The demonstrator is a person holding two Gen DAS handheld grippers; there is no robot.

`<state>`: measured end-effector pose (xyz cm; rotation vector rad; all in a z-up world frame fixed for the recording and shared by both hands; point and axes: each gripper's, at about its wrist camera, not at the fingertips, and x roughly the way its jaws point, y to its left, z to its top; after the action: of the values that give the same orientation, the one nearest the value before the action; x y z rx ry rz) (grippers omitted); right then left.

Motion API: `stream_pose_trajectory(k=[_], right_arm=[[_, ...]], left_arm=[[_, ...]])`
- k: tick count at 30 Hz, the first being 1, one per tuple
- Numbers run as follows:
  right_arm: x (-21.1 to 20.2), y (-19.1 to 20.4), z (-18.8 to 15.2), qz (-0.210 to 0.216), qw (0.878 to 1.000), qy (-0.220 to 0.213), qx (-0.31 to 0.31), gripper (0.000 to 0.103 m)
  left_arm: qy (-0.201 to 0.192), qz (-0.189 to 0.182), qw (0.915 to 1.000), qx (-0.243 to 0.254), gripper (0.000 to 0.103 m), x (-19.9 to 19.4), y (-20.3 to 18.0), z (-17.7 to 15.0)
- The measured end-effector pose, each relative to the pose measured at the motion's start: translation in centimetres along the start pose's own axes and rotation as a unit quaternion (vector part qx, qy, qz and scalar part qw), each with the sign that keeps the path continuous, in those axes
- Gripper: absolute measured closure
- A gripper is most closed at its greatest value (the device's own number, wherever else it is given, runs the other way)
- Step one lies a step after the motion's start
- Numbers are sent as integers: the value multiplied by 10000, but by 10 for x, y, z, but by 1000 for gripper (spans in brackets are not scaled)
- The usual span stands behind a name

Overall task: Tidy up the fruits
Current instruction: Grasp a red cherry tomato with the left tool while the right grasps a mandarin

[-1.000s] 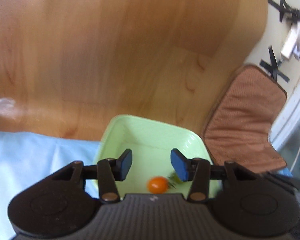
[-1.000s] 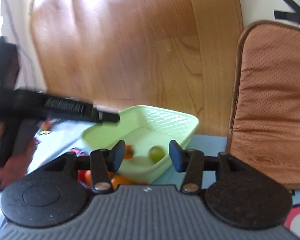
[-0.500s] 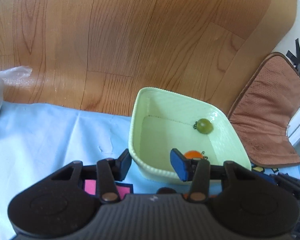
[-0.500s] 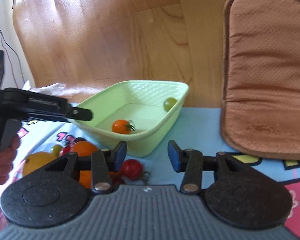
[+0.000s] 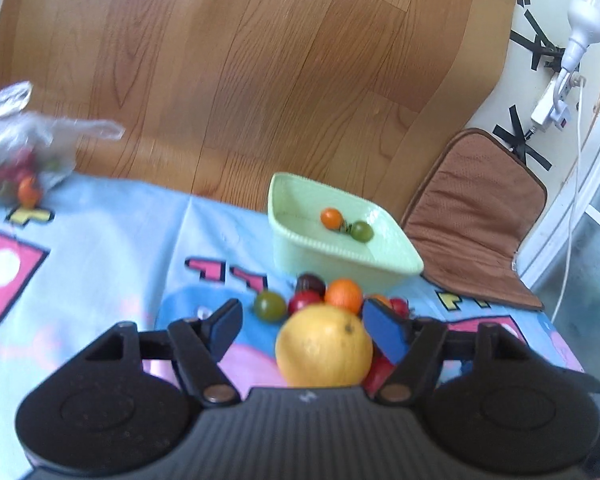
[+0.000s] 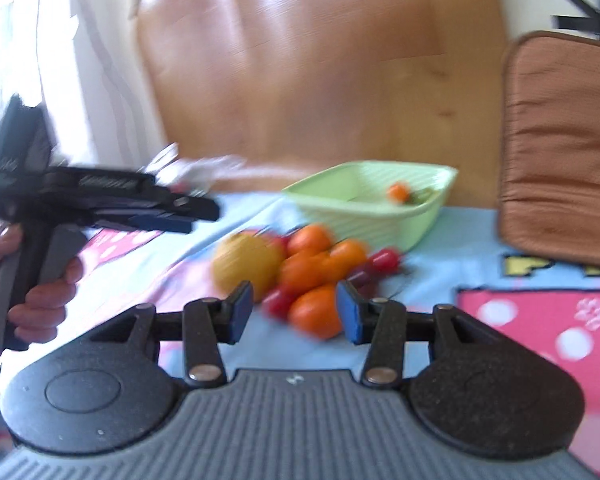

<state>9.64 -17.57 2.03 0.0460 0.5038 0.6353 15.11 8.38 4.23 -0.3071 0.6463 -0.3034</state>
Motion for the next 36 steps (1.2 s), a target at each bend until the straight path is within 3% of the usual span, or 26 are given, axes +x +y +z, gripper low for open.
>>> stream_pose_trajectory(k=[6,10,15,18,22,23,26,31,36], right_arm=[[27,34,-10,285,9979,461,-354,55],[33,37,-6,-65,9980,424,-468,55],[5,28,-12,-570,9967,-11,-585,55],[14,17,-9,-814,9934,152,-788,55],[31,6,-5,-937,9869,311,-1274,57],[35,5,-5,-873,9862,369,-1360,62],[26,4,-8,-808,9836,400,-1560,65],[-14,-16,-22,-950,9884,380,-1126,64],[-38,-33,-33,-974,9928,256,-651,64]], left_arm=[[76,-127,9998,-131,29,-7,5,-10],[38,-120,9999,-48,28,-8,0,-11],[7,-211,9986,482,35,-15,-26,-25],[136,-462,9945,932,46,-11,-48,-43],[259,-359,9905,1299,47,0,-67,-57],[271,-302,9903,1328,47,2,-69,-57],[279,-276,9886,1455,44,4,-75,-57],[411,-172,9803,1925,37,23,-94,-61],[480,120,9713,2325,38,52,-103,-67]])
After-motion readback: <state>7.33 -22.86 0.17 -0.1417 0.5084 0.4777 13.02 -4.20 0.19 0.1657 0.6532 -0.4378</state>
